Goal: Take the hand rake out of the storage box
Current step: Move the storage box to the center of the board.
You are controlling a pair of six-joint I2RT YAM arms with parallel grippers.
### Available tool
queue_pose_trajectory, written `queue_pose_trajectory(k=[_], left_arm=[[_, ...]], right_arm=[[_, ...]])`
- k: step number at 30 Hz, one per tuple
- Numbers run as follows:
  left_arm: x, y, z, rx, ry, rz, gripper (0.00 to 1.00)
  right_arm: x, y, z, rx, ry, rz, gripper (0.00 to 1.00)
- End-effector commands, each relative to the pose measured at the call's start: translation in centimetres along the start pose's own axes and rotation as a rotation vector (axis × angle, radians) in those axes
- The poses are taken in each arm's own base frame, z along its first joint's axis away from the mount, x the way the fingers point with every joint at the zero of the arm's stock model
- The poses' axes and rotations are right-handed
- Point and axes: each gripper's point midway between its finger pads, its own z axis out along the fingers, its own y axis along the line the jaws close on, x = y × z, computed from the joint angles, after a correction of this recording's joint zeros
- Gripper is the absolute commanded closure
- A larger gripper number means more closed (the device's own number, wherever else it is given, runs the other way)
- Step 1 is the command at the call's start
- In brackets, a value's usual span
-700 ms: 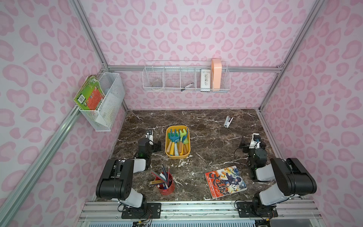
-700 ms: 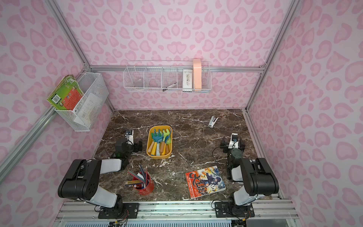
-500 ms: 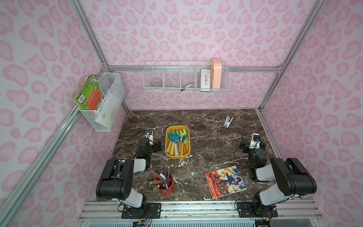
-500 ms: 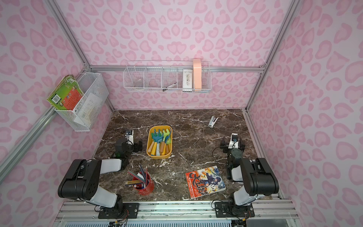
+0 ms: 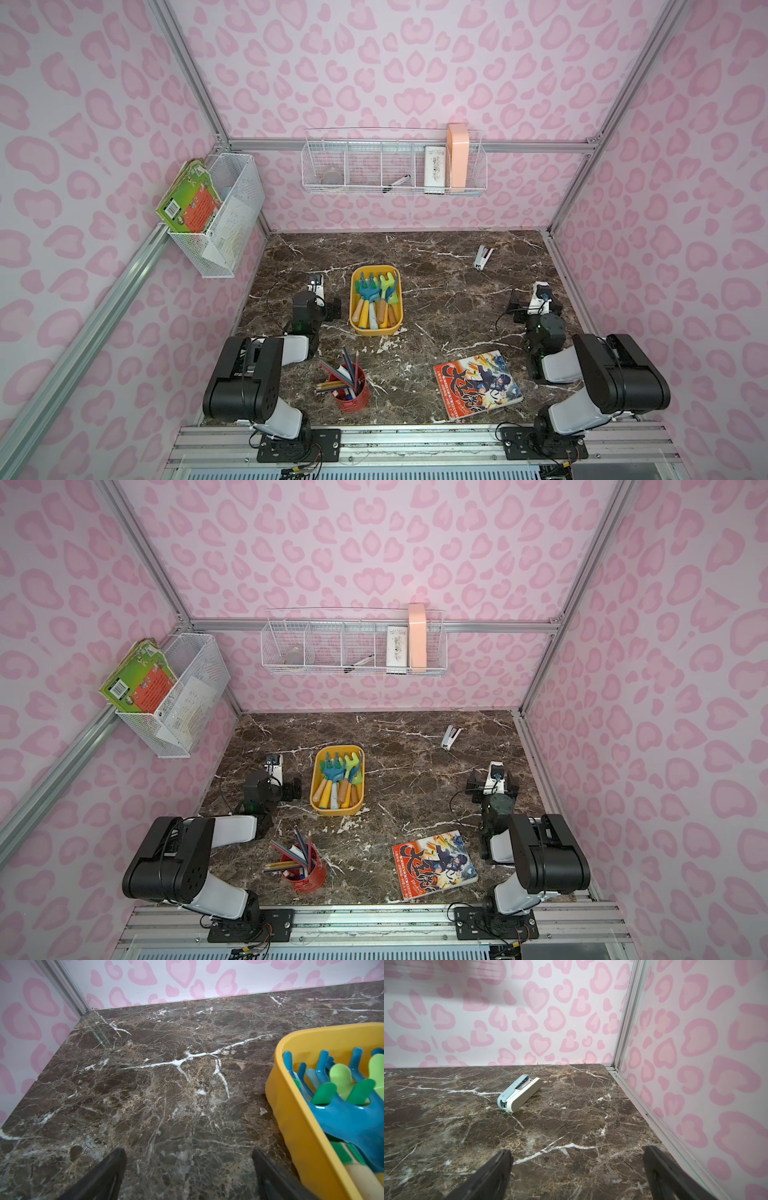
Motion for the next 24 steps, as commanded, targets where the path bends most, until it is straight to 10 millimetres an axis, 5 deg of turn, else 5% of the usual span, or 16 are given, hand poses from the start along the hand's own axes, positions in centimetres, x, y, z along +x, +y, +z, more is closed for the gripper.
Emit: queue_pose_trajectory(k=[1,9,15,24], left_arm=[[-0.3,0.0,-0.2,0.007,-0.012,-0.005,0.03],[-2.8,1.4,-0.5,-0.109,0.087,-0.009,0.02],[-7.6,1.8,-0.7,-0.143,0.247,-0.049,0.01],[-6.7,-3.3,-0.8,0.017,0.587,-0.206,0.27]], right_arm=[[-0.7,0.6,0.2,-0.038,-0.012,0.008,0.00],[-3.7,4.1,1.3,-0.054,0.060,-0.106,0.00],[-4.7,8.6,2.0,-0.145,0.153,-0.124,0.00],[-4.2,18.1,1.3,-0.377,0.313,-0.181,0.00]])
